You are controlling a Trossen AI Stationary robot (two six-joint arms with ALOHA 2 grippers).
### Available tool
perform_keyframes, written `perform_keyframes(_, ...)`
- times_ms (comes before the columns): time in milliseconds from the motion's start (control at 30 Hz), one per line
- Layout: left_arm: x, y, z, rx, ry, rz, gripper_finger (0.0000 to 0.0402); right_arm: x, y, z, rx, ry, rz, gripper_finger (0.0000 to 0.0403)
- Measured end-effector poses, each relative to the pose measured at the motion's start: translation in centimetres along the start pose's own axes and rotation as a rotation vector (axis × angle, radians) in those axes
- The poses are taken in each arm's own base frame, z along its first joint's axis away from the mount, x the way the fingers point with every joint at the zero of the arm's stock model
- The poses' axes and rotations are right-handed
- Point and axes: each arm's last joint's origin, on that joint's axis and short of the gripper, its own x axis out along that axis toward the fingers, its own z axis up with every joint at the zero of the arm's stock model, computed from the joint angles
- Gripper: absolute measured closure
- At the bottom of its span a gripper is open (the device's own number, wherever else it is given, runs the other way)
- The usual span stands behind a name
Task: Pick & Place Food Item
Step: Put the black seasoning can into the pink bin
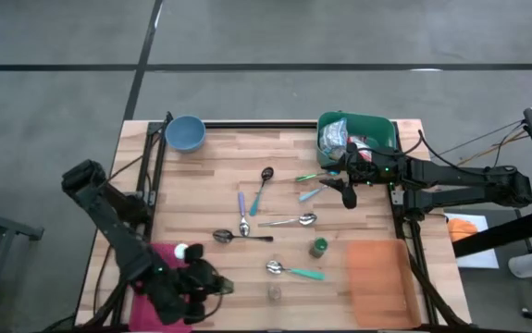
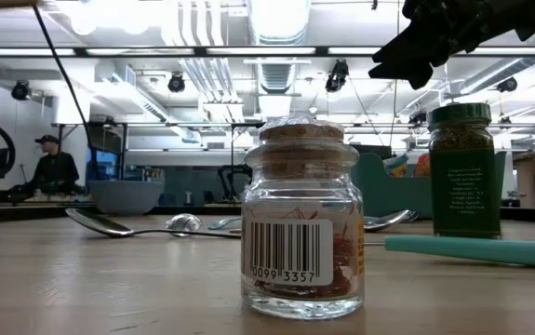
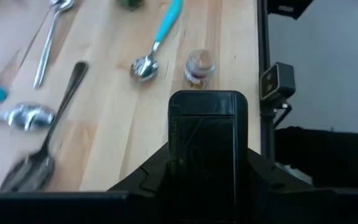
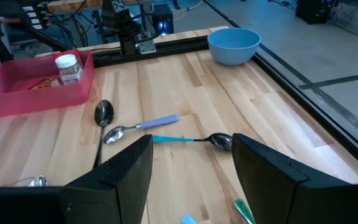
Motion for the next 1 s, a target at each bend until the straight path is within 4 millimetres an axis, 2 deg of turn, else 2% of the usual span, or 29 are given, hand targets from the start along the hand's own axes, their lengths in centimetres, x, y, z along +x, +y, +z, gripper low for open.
perform_keyframes(133,-1.7,0.3,-1.5,-0.098,0.051,0.048,0.0283,0.0,0.0,0.0,0.0,-0.001,0.0,0.0189)
perform_keyframes(400,-3.2,0.5,-4.4,-0.294,0.191,0.141,0.0283,0.0,0.0,0.0,0.0,-0.001,0.0,0.0189)
perform_keyframes(700,-5.0,0.4,-7.0,-0.713,0.148,0.249,0.0283,0.0,0.0,0.0,0.0,0.0,0.0,0.0189)
perform_keyframes(800,-5.0,0.3,-7.5,-0.805,0.115,0.266,0.0283,0.0,0.0,0.0,0.0,0.0,0.0,0.0189)
perform_keyframes(1000,-4.0,0.0,-8.3,-0.856,0.085,0.334,0.0284,0.0,0.0,0.0,0.0,-0.001,0.0,0.0189)
